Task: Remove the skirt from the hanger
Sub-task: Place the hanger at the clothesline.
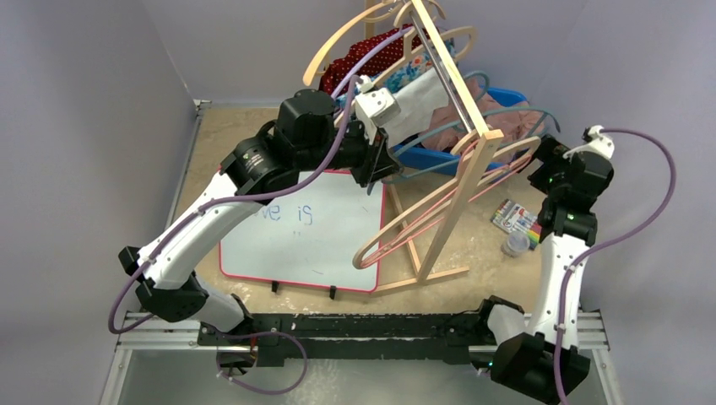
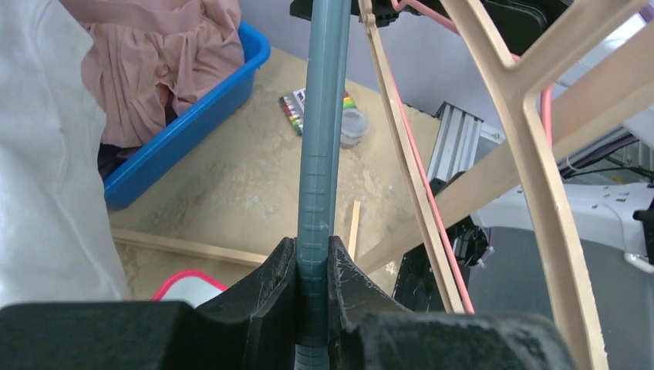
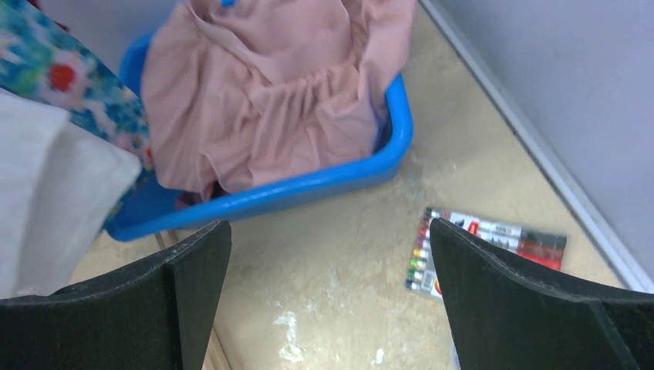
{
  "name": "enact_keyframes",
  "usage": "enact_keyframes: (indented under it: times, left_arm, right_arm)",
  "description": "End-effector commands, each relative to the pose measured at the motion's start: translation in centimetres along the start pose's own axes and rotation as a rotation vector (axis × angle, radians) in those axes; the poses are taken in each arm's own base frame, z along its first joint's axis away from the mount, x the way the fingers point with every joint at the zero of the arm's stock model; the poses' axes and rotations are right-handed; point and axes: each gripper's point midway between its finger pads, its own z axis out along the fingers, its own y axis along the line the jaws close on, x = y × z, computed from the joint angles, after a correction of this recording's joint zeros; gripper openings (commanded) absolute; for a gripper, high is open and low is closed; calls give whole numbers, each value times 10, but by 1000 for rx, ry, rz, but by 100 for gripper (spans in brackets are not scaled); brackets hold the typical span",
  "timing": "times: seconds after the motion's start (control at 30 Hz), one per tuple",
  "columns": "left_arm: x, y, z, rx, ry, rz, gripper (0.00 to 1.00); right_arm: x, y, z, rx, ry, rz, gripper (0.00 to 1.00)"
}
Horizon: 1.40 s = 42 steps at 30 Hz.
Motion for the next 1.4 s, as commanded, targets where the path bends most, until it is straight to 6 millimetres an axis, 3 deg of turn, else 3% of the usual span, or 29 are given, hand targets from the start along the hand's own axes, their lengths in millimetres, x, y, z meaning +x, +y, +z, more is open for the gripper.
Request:
enact_keyframes:
  times: [0.0,0.1,0.33,0.43,0.5,0.7,0.93,1.13,1.27,1.37]
  left_arm:
    - [-43,-8,-5,17,-122,-17,0]
    - [-46,-12,-5,31,-138,-54,0]
    - [-51,-18,-12,41,-156,-104,0]
    - [-50,-19,-19,28,-151,-131,0]
    - [-48,-30,-24,83,-155,-127,0]
    - [-58,-46,-37,152,-220,-165,0]
    - [-50,-49,-36,166,-188,-229,0]
    - [-46,-52,-39,180,-186,-230,0]
    - [-42,-52,-43,175,-181,-215,0]
    - [-34,-48,-40,156,-152,-224,0]
  right_arm:
    - [-55,21,-23,-41,-145,-54,99]
    - [-74,37,-36,-96,-191,-53,99]
    - [-96,48,-59,-111,-251,-78,99]
    - [-109,56,-77,-139,-319,-92,99]
    - [-117,63,-91,-166,-370,-102,99]
    - [-128,78,-109,-230,-425,-116,99]
    - [-145,87,-129,-248,-478,-130,99]
    - [-164,84,-139,-197,-530,-154,99]
    - [-171,71,-138,-111,-538,-150,99]
    - [-169,47,-134,11,-540,-136,99]
